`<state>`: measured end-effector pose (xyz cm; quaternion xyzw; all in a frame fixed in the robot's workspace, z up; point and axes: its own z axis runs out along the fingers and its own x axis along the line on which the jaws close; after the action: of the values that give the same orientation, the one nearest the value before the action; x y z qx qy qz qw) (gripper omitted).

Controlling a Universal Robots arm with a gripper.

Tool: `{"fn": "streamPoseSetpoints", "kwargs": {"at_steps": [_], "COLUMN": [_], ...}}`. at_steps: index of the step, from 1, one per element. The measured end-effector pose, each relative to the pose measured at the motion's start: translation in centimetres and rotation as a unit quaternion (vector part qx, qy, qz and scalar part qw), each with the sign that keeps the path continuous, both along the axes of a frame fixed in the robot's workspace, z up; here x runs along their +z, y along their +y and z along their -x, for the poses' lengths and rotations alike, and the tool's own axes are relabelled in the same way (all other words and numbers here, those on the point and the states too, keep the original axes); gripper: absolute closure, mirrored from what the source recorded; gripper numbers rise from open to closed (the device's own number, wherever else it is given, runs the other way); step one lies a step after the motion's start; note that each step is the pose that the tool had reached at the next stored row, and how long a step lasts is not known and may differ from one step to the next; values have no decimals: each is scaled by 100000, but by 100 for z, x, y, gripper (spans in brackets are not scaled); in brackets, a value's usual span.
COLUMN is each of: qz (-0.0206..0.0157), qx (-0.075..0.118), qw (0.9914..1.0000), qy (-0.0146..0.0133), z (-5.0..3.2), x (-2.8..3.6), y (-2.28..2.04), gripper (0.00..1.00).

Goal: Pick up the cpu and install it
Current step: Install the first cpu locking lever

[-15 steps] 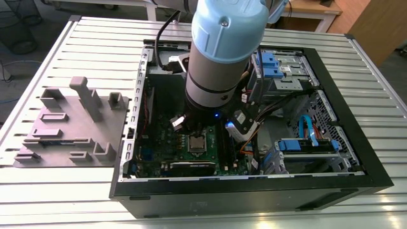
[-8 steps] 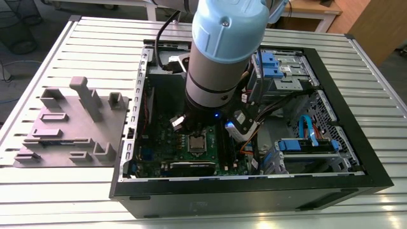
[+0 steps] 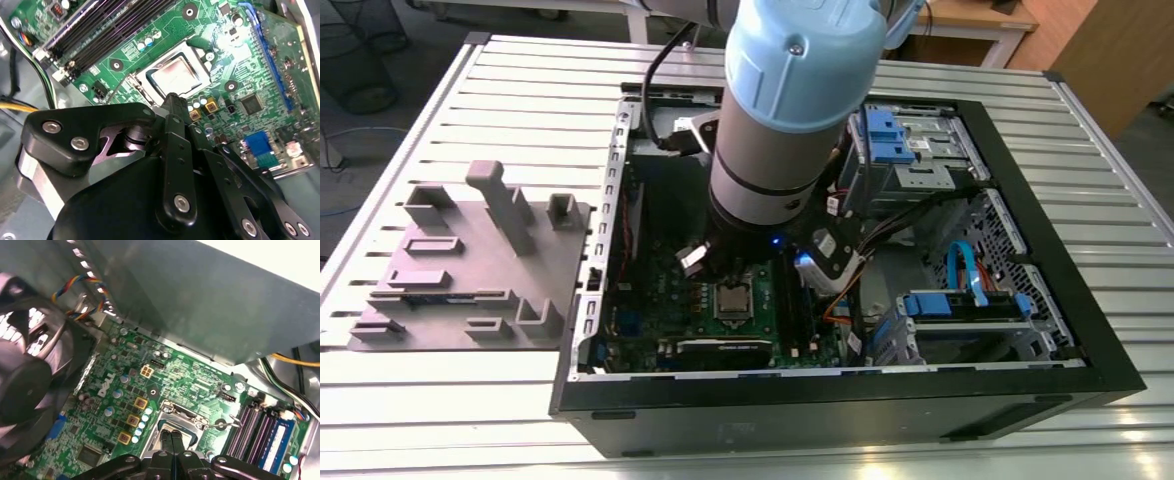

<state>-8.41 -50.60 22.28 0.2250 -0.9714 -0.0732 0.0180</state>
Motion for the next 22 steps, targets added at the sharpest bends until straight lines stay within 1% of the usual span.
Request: {"fn": "streamPoseSetpoints", "kwargs": {"at_steps": [3, 5, 9, 13, 19, 22], "qz": [2, -30, -192, -391, -467, -487], "qx": [2057, 2375, 2424, 2585, 2604, 2599], "qw": [99979, 99972, 99970, 99966, 99965, 99965], "qy": [4, 2, -6, -16, -22, -34], "z": [1, 0, 0, 0, 0, 0], "x": [5, 31, 139, 231, 433, 439], "y": [-1, 1, 2, 3, 11, 11], "gripper": [89, 89, 89, 89, 89, 89]}}
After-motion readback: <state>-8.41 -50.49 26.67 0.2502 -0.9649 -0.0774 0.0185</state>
